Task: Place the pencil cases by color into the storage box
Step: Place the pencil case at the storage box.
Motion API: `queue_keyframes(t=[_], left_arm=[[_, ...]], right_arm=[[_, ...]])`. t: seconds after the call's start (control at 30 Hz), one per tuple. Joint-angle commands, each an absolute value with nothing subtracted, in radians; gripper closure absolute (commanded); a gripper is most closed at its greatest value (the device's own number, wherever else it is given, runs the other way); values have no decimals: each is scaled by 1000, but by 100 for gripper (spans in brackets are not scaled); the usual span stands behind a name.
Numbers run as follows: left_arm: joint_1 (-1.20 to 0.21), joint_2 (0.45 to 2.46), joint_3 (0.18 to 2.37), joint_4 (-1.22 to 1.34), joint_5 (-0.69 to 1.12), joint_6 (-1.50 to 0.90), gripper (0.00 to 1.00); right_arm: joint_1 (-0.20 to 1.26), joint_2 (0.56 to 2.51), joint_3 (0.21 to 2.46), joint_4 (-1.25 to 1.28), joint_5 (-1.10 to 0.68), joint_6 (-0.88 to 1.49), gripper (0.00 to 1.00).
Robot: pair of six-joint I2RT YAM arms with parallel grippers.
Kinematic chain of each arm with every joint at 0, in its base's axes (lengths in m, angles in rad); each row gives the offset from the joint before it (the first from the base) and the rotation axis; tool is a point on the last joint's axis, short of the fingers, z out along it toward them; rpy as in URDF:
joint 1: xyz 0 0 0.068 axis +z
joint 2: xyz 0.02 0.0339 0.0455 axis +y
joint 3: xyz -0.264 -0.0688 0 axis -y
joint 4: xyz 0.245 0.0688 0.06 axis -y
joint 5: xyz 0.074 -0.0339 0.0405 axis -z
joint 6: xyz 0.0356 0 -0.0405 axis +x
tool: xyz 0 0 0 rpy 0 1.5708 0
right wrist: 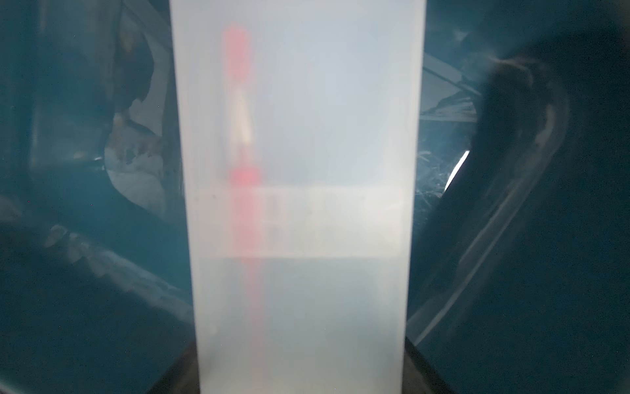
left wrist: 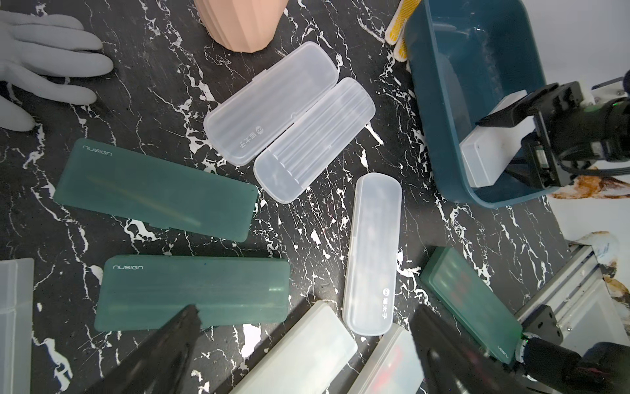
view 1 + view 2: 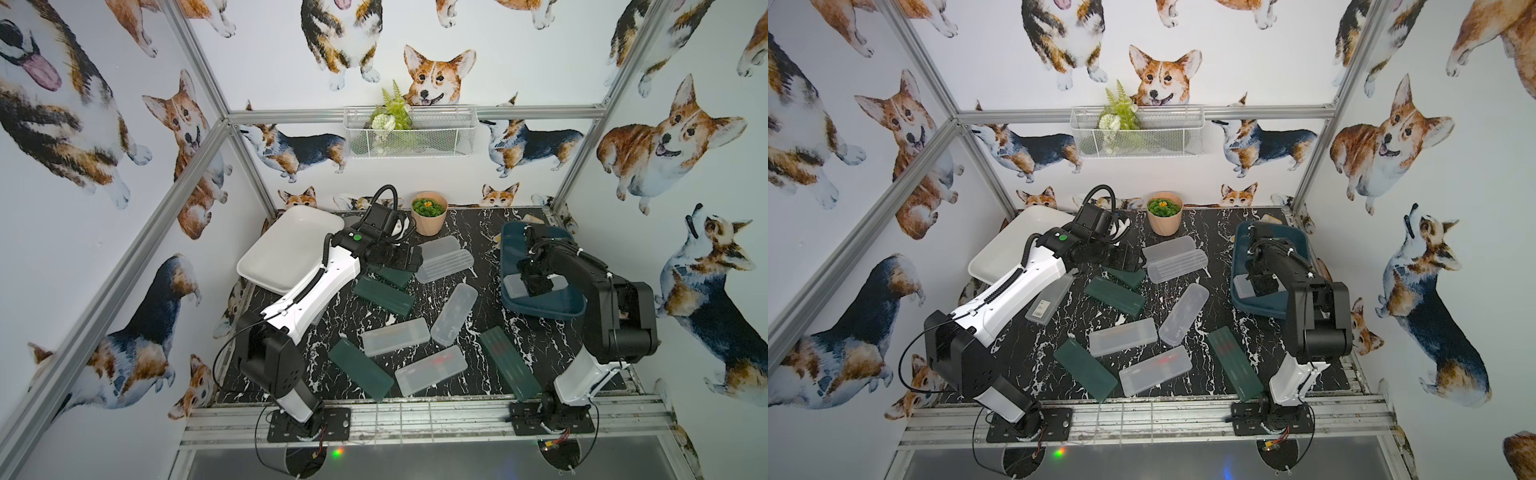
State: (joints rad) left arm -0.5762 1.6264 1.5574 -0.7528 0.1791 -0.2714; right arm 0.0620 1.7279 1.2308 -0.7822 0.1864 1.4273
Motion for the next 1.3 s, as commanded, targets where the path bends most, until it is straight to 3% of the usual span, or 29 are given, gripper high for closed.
queue_keyframes(t=[0.0, 0.53, 0.67, 0.87, 1.1, 1.27], left_arm=[[-576, 1616, 1553, -735, 185, -261, 1], [-576, 1605, 1542, -727, 182, -270, 1], [-576, 1602, 1537, -729, 180, -270, 1], [-576, 1598, 1553, -740, 165, -261, 1], [-568, 1604, 1584, -771, 145, -247, 1], [-560, 1618, 1589, -776, 149, -249, 1]], right_arm=[[73, 1746, 1233, -842, 205, 1715, 44], [64, 1717, 1099, -827, 196, 1992, 38], [57, 1721, 1108, -814, 186, 1981, 21], [40, 1734, 1240, -869, 224, 1789, 3], [51, 1766, 1517, -1009, 267, 1446, 0], [143, 1713, 1629, -1026, 322, 1197, 0]])
